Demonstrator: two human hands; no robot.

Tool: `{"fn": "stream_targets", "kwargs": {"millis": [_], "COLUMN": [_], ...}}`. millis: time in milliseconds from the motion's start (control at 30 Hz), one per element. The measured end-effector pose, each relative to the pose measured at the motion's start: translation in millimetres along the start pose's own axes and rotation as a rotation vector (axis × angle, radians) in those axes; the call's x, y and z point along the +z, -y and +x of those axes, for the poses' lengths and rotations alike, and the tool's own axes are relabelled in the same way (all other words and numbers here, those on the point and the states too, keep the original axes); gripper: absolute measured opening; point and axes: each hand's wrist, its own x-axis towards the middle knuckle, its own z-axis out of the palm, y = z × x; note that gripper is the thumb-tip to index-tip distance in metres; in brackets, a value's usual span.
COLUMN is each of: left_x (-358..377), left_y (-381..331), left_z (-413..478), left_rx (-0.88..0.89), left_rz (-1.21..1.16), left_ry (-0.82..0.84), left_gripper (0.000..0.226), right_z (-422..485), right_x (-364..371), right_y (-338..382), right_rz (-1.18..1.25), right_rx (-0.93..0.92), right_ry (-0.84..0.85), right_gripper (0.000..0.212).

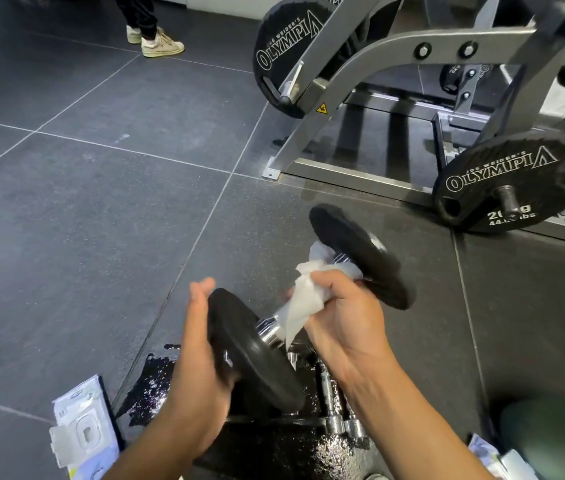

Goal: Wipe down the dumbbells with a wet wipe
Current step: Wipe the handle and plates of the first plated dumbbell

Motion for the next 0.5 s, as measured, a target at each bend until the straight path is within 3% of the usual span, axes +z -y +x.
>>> {"fn": "stream_targets", "kwargs": {"millis": [67, 133, 200, 233, 300, 367, 400, 467, 500], "left_x": [-3, 1, 2, 3, 1, -5, -8, -5, 0], "left_y": [0, -4, 2, 6, 15, 21, 20, 6, -3], "left_z": [-7, -12, -17, -20, -26, -22, -15, -6, -7], "left_rx": [-0.310, -0.335, -0.222, -0.161, 0.148, 0.511, 0.619, 0.548, 0.377], "left_rz": [-0.147, -0.230, -0.213, -0.189, 0.033, 0.269, 0.255, 0.081, 0.007], "left_ry": [0.141, 0.174, 0.196, 0.209, 0.206, 0.142, 0.080, -0.067, -0.133], "left_gripper": [0.099, 0.088, 0.071, 0.075, 0.096, 0.082, 0.066, 0.048, 0.054], "right_z": [-1, -4, -6, -5, -3, -1, -1, -1, -2], "right_x": [1, 3, 6, 6, 6, 7, 7, 6, 6], "right_y": [-1, 2, 4, 6, 9, 11, 12, 13, 13], "right_rz": [-0.016, -0.022, -0.015, -0.013, -0.009, 0.019, 0.042, 0.074, 0.071], "right_rx": [-0.031, -0.052, -0.067, -0.068, -0.053, -0.024, -0.008, 0.011, 0.014], "right_ry": [0.003, 0.034, 0.053, 0.059, 0.047, 0.016, -0.004, -0.013, 0.003], "right_gripper": [0.017, 0.016, 0.015, 0.016, 0.025, 0.051, 0.066, 0.070, 0.059]}}
